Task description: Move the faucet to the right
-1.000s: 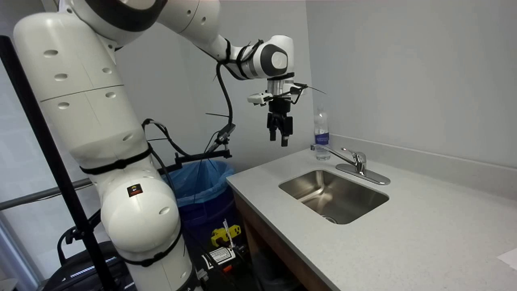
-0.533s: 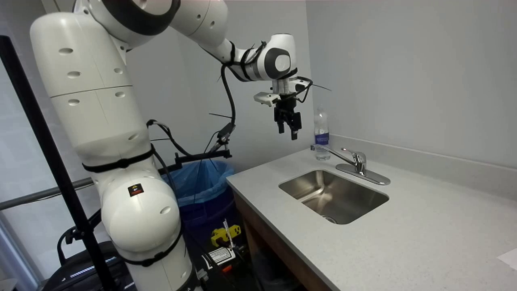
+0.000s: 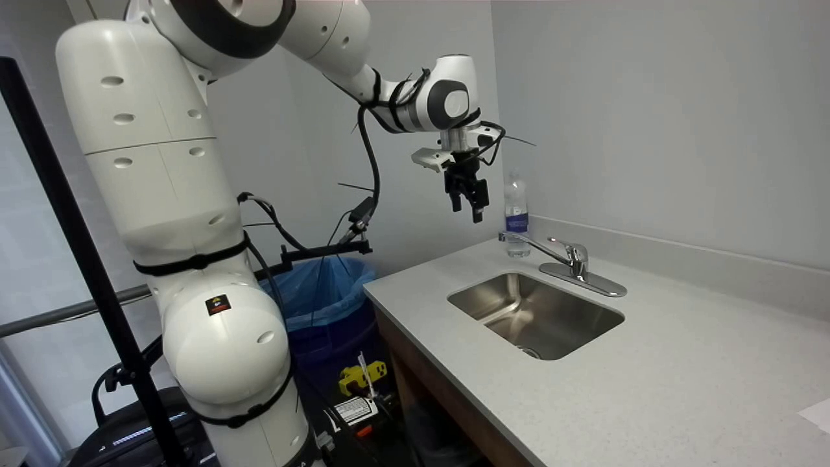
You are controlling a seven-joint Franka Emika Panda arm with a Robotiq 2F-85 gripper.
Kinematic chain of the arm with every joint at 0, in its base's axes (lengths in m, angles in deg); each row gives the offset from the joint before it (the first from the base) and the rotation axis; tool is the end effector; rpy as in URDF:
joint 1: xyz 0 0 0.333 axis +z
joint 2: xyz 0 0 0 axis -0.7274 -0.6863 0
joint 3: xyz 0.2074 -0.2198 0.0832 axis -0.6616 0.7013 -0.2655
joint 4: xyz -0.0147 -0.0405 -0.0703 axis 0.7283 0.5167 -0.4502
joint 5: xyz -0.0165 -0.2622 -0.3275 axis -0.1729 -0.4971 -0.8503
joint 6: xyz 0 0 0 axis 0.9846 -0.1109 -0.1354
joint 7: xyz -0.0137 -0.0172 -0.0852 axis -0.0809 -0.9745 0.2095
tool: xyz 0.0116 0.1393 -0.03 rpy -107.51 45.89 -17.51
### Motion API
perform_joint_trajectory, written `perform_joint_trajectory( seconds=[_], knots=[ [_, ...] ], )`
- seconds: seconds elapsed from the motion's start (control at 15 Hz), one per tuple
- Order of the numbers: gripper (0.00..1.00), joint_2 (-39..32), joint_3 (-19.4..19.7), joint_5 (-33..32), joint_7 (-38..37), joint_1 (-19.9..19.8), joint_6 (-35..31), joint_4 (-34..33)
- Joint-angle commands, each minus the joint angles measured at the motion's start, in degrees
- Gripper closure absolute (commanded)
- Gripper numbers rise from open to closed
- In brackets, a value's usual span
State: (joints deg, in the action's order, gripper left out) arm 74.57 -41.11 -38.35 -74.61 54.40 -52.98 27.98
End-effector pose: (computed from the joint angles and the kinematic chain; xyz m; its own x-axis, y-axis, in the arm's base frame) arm 0.5487 0.2177 0.3981 0.9920 -0.1042 0.0710 -0.0948 -0.9876 -0.1252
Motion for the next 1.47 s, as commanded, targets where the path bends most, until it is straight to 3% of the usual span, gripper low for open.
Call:
perform_joint_trajectory(
  seconds=[0.0, 0.53, 0.8, 1.4],
  knots=[
    [0.0, 0.0, 1.0, 0.0, 0.0, 1.0, 0.1, -0.1],
    [0.0, -2.2, 1.2, -2.3, -0.1, 1.1, -0.1, -1.8],
    [0.0, -6.4, 1.6, -4.6, 3.0, 1.1, 0.0, -5.8],
    [0.0, -18.0, 0.5, -0.5, 30.1, 0.5, 0.4, -20.4]
  ],
)
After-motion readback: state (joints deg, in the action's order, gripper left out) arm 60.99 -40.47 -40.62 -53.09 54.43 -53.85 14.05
